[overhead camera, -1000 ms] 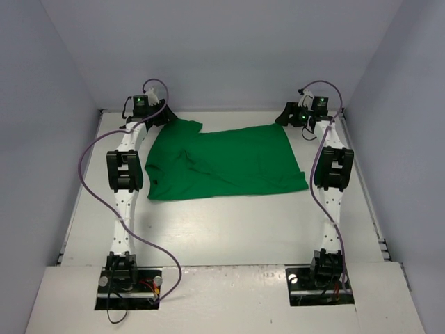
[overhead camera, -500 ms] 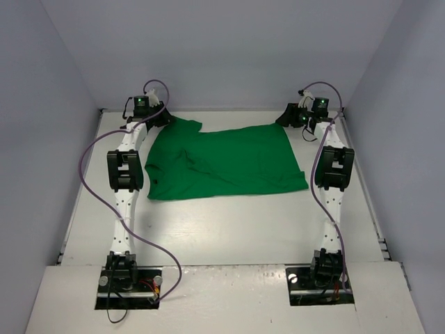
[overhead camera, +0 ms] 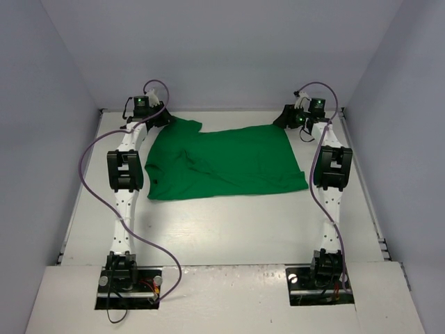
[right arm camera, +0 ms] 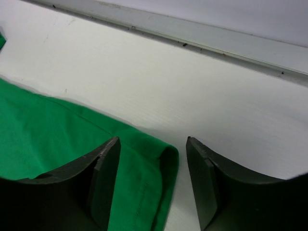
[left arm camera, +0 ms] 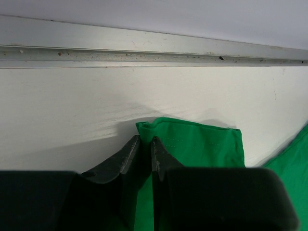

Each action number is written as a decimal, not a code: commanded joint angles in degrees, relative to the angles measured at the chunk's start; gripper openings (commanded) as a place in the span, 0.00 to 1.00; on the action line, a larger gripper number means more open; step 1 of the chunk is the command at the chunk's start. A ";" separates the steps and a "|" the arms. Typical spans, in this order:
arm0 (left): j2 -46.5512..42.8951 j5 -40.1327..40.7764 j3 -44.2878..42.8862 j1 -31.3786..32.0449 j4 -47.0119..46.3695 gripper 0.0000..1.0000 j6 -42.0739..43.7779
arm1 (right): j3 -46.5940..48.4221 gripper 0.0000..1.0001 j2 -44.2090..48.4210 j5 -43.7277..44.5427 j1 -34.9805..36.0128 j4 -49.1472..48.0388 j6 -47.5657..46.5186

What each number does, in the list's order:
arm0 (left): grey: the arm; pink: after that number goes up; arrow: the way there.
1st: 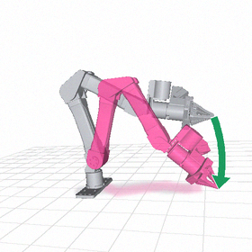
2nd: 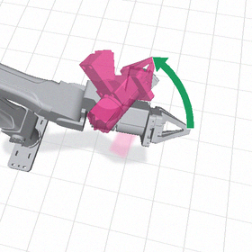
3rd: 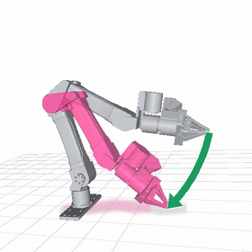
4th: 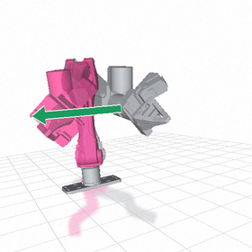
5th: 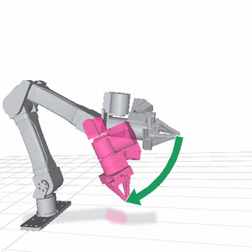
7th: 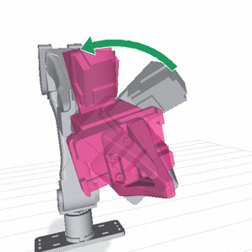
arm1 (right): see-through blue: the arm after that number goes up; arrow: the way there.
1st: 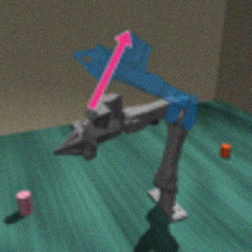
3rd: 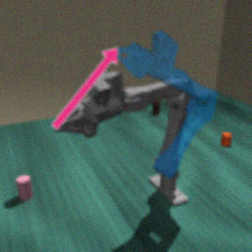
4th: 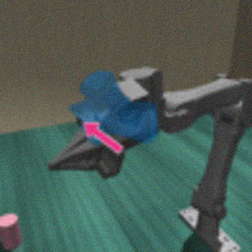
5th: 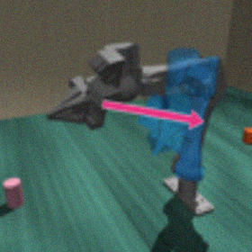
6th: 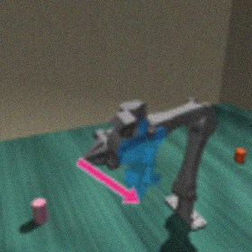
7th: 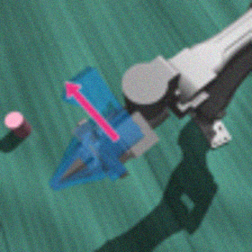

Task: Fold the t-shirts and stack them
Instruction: Grap the side of the flattened tshirt furthest away from the robot with both arms

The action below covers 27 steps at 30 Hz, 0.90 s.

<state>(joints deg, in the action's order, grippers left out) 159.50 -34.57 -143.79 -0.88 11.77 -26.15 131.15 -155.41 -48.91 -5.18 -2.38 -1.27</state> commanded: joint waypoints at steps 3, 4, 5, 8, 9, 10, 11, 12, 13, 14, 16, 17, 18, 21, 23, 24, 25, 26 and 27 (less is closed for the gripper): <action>-2.18 0.03 0.00 -0.44 3.70 0.10 1.36 | -3.00 0.38 2.39 -0.48 0.61 7.04 -1.37; -2.22 -0.09 0.00 -0.44 3.66 0.09 1.53 | -3.16 0.32 2.44 -0.61 0.61 7.08 -1.57; -2.26 -0.21 0.00 -0.44 3.62 0.07 1.69 | -3.33 0.26 2.48 -0.73 0.61 7.12 -1.78; -2.21 -0.55 0.04 -0.51 2.94 0.00 2.23 | -2.52 0.02 2.32 -1.12 0.53 7.05 -1.81; -2.43 -1.67 0.42 -0.44 2.49 0.00 2.16 | -2.14 0.00 2.39 -1.27 0.61 7.12 -1.81; -3.18 -2.73 0.77 -0.50 1.00 0.00 1.96 | -1.32 0.00 2.60 -1.55 0.55 7.06 -1.81; -4.36 -3.20 1.76 -0.52 -0.78 0.00 2.18 | -0.43 0.00 2.86 -1.83 0.53 7.04 -1.81; -5.50 -3.39 3.01 -0.53 -2.68 0.00 2.58 | 0.44 0.00 3.10 -2.07 0.52 7.04 -1.80; -5.85 -3.44 4.39 -0.53 -4.75 0.00 3.11 | 1.17 0.00 3.20 -2.17 0.50 7.04 -1.68; -7.89 -3.68 6.05 -0.53 -7.10 0.00 4.14 | 2.00 0.00 3.78 -2.75 0.35 7.04 -1.38; -11.03 -4.11 7.41 -0.53 -9.39 0.00 6.11 | 4.04 0.00 5.20 -4.09 0.13 7.04 -0.89; -12.88 -4.60 7.74 -0.53 -10.10 0.00 7.31 | 4.60 0.00 5.91 -4.58 0.02 7.04 -0.78; -14.32 -4.85 8.35 -0.56 -11.41 0.00 9.13 | 4.80 0.00 6.62 -4.95 0.00 7.04 -0.94; -20.31 -5.66 13.81 -0.78 -15.81 0.00 14.45 | 3.63 0.00 9.96 -6.34 0.00 7.04 -2.13; -24.50 -7.01 19.15 -0.84 -19.03 0.00 20.47 | 1.13 0.00 12.66 -6.99 0.00 7.15 -4.38; -27.50 -7.98 23.03 -0.92 -20.43 0.00 23.56 | -1.00 0.00 14.83 -7.50 -0.04 7.17 -6.30; -30.14 -8.98 26.49 -0.99 -21.46 0.00 25.94 | -3.23 0.00 16.79 -8.06 -0.21 7.16 -8.15; -31.94 -9.99 28.89 -1.07 -22.57 0.00 28.66 | -5.97 0.00 18.06 -8.76 -0.47 7.22 -9.45; -35.30 -10.82 33.65 -1.22 -23.33 0.00 30.03 | -7.49 0.00 20.37 -8.92 -0.69 7.30 -11.54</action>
<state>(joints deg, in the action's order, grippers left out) 139.46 -39.92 -117.43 -1.30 -0.33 -8.72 128.00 -148.39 -53.21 -5.23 6.24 -5.80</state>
